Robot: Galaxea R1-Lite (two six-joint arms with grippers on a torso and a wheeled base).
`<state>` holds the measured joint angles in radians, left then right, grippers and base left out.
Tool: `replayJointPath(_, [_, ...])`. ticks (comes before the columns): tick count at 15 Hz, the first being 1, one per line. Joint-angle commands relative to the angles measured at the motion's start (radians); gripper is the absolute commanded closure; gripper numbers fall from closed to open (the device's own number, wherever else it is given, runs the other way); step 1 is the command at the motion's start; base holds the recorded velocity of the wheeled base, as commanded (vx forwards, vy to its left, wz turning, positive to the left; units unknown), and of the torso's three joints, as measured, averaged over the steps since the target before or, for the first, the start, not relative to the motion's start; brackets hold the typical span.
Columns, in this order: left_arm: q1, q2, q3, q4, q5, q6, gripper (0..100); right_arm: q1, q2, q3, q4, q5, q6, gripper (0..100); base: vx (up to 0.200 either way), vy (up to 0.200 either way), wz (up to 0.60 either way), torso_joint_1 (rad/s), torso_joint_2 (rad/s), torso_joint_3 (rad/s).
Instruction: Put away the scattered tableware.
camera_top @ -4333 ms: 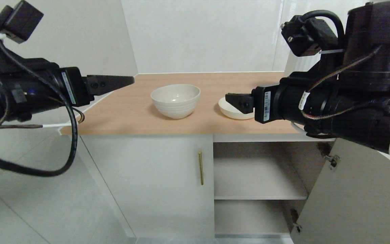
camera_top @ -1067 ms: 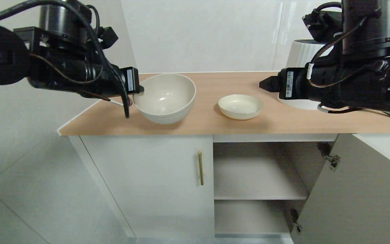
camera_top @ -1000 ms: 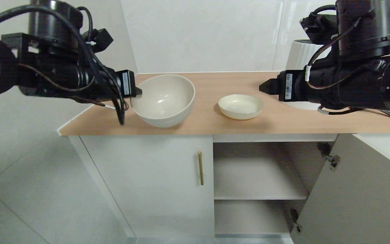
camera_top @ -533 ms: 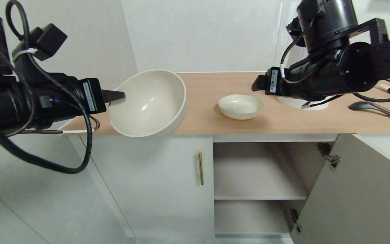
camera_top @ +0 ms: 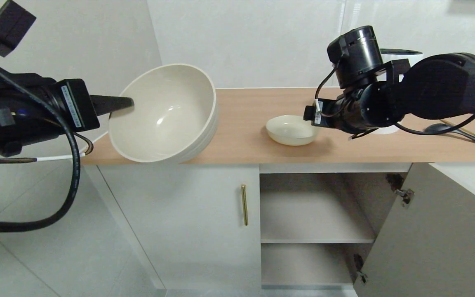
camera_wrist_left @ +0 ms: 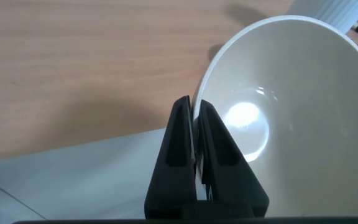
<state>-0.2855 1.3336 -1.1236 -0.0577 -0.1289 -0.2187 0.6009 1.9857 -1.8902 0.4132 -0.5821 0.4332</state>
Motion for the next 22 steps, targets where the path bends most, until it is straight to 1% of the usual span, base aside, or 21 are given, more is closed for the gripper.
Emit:
replayJointPath(1, [0.000, -0.007, -0.001, -0.001, 0.000, -0.001, 100, -0.010, 0.030, -0.003, -0.001, 0.001, 0.001, 0, 0.000, 0.000, 0.00, 0.000, 0.00, 0.000])
replayJointPath(7, [0.000, -0.022, -0.001, -0.001, 0.000, -0.001, 100, -0.010, 0.056, -0.009, -0.001, 0.001, -0.001, 0, 0.000, 0.000, 0.00, 0.000, 0.00, 0.000])
replayJointPath(11, [0.000, -0.025, -0.001, -0.001, 0.000, -0.001, 100, -0.012, 0.104, -0.053, -0.001, -0.008, -0.001, 0, 0.000, 0.000, 0.00, 0.000, 0.00, 0.000])
replayJointPath(18, [0.000, -0.028, -0.001, -0.001, 0.002, -0.001, 100, -0.023, 0.131, -0.058, -0.001, -0.008, 0.001, 0, 0.000, 0.000, 0.00, 0.000, 0.00, 0.000])
replayJointPath(19, [0.000, -0.028, 0.001, -0.001, 0.002, -0.001, 100, -0.024, 0.133, -0.058, -0.001, -0.008, 0.001, 100, 0.000, 0.000, 0.00, 0.000, 0.00, 0.000])
replayJointPath(22, [0.000, -0.042, 0.001, 0.001, 0.000, -0.001, 100, -0.024, 0.134, -0.058, -0.001, -0.008, 0.001, 100, 0.000, 0.000, 0.00, 0.000, 0.00, 0.000])
